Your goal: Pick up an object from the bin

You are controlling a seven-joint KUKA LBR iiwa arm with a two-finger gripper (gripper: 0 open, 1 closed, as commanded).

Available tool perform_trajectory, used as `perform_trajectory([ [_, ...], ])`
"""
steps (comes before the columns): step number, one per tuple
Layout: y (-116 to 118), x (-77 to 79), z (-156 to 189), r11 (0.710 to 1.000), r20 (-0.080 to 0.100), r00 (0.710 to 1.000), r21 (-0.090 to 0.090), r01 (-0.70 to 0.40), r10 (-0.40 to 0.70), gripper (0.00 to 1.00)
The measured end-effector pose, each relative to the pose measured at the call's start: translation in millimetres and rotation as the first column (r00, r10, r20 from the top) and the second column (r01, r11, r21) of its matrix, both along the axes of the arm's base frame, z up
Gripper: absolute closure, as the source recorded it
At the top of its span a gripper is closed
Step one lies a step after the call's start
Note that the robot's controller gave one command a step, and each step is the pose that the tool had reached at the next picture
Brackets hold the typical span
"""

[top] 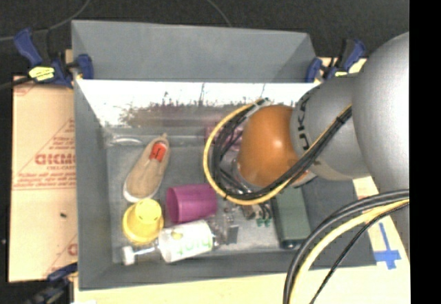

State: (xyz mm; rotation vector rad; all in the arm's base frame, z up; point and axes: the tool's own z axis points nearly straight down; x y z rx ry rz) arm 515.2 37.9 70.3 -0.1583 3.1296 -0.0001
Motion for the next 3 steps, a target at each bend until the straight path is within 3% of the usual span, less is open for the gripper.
perform_trajectory([
  [1, -5, 6.0, 0, 0.995, 0.004, 0.995, -0.001, 0.095, -0.095, 0.0],
  [2, 8, 21.2, 0, 0.999, 0.006, 0.999, -0.001, -0.033, 0.033, 0.0],
  [3, 17, 29.5, 0, 0.998, 0.011, 0.998, 0.001, 0.066, -0.066, 0.0],
])
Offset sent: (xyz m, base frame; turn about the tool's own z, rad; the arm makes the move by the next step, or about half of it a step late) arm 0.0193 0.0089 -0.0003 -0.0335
